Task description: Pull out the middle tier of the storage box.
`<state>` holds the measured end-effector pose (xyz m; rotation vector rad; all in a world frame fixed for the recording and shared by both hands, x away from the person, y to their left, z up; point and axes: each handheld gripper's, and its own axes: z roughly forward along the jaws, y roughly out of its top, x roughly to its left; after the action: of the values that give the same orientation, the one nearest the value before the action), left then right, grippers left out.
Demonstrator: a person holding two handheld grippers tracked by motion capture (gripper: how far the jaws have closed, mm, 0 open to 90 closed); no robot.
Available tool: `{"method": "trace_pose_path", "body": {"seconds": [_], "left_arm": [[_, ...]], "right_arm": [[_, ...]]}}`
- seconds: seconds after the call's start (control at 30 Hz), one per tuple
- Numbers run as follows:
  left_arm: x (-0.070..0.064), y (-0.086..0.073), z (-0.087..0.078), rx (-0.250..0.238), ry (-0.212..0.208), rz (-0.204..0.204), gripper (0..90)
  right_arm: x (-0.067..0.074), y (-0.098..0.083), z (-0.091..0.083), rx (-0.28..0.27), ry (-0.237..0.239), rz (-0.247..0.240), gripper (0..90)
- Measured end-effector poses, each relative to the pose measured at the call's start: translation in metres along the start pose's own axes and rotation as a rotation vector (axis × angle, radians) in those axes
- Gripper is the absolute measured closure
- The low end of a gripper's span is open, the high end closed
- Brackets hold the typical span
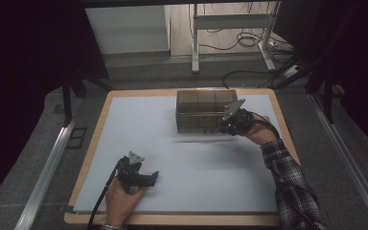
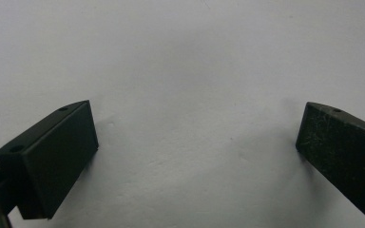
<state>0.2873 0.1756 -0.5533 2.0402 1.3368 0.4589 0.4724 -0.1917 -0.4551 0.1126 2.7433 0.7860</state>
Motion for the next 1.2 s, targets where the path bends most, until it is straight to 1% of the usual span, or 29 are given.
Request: {"method": "trace_pose_path", "body": {"seconds": [0.23, 0.3, 0.37, 0.43, 0.5, 0.57, 0.63, 0.67, 1.0, 1.2], "left_arm": [[0.0, 0.0, 0.0, 0.0, 0.0, 0.0, 0.0], [0.0, 0.0, 0.0, 0.0, 0.0, 0.0, 0.0], [0.0, 0.0, 0.0, -0.001, 0.0, 0.0, 0.0], [0.0, 0.0, 0.0, 0.0, 0.0, 0.0, 0.0], [0.0, 0.0, 0.0, 0.0, 0.0, 0.0, 0.0], [0.0, 0.0, 0.0, 0.0, 0.0, 0.0, 0.0], [0.0, 0.0, 0.0, 0.0, 0.0, 0.0, 0.0], [0.0, 0.0, 0.0, 0.0, 0.0, 0.0, 0.0], [0.0, 0.0, 0.0, 0.0, 0.0, 0.0, 0.0], [0.0, 0.0, 0.0, 0.0, 0.0, 0.0, 0.0]], "right_arm": [[-0.011, -0.006, 0.007, 0.016, 0.08, -0.007, 76.0], [-0.014, -0.008, 0.008, 0.024, 0.086, 0.0, 78.4], [-0.016, -0.01, 0.009, 0.019, 0.103, -0.007, 80.3], [-0.017, -0.011, 0.009, 0.014, 0.11, -0.014, 80.9], [-0.017, -0.011, 0.009, 0.015, 0.111, -0.021, 81.4], [-0.015, -0.01, 0.008, 0.017, 0.118, -0.037, 82.7], [-0.015, -0.008, 0.007, 0.021, 0.117, -0.053, 83.3], [-0.014, -0.008, 0.007, 0.018, 0.127, -0.058, 83.7], [-0.007, -0.008, 0.004, 0.006, 0.173, -0.088, 85.1], [-0.001, -0.007, 0.001, 0.008, 0.179, -0.109, 85.1]]}}
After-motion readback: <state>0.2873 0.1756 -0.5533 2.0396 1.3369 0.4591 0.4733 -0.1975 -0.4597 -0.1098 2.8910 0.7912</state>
